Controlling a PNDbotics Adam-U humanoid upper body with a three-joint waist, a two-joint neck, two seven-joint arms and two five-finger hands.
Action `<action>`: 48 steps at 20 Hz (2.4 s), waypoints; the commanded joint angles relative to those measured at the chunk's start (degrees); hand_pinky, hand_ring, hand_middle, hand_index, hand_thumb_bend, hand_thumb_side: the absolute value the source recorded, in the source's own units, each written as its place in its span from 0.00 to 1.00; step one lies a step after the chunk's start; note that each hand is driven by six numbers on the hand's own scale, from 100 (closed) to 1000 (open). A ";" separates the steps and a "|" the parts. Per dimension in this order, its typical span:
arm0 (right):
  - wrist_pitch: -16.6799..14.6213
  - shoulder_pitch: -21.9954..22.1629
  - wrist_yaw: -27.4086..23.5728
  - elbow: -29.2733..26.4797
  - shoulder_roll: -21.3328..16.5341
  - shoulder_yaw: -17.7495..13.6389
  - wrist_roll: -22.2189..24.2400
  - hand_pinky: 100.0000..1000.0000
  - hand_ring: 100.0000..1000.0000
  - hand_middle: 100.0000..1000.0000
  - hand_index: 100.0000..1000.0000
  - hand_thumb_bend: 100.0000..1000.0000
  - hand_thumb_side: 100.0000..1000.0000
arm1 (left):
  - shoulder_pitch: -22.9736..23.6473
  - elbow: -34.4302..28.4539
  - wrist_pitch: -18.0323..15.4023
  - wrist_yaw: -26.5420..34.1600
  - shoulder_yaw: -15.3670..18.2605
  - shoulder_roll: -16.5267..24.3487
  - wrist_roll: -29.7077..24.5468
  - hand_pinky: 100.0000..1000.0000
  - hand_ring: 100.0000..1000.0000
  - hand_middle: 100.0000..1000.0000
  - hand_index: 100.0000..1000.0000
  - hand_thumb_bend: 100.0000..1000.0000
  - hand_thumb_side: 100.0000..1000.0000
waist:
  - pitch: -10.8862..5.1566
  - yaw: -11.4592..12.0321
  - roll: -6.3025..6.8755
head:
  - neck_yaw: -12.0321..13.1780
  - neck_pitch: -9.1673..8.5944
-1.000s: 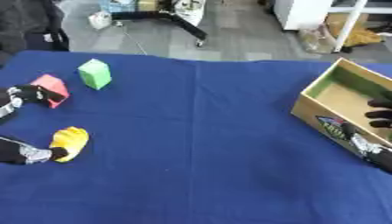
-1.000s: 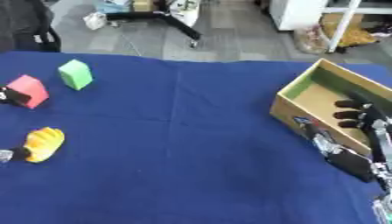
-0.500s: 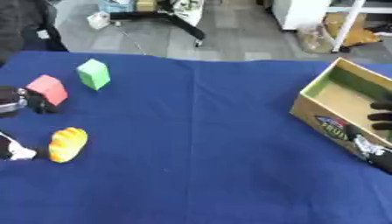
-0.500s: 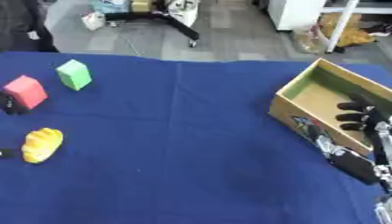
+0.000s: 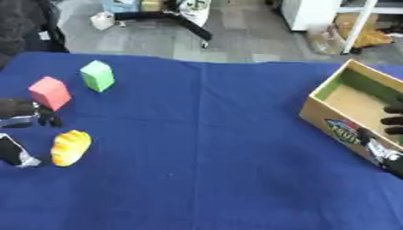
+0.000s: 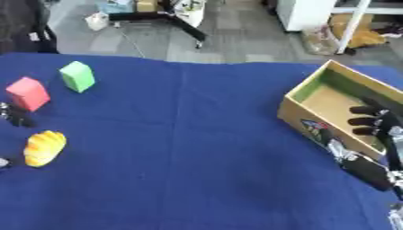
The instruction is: Pick up the objects with one hand, pass them to the other hand, and then place them into the box on the other side of the table.
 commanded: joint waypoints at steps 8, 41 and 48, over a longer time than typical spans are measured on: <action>0.02 -0.63 -0.44 -0.82 -1.39 0.06 0.29 0.63 0.67 0.70 0.92 0.39 0.27 | -2.35 5.68 -0.18 -4.15 -0.82 -1.55 3.78 0.78 0.72 0.71 0.84 0.33 0.23 | -1.19 0.05 -0.02 | 0.37 -0.14; 0.00 -2.25 1.26 -1.93 -3.51 0.60 0.47 0.64 0.68 0.71 0.91 0.37 0.27 | 0.41 -14.48 5.56 36.12 8.34 -13.85 19.80 0.47 0.33 0.26 0.37 0.10 0.16 | -1.71 1.29 -0.77 | -0.63 -0.34; -0.32 -8.67 1.64 -6.03 -9.23 4.23 5.00 0.67 0.70 0.72 0.91 0.37 0.27 | -3.74 -20.04 6.28 45.92 4.35 -18.39 13.94 0.47 0.33 0.25 0.37 0.10 0.15 | -1.94 1.34 -0.93 | -1.35 -0.59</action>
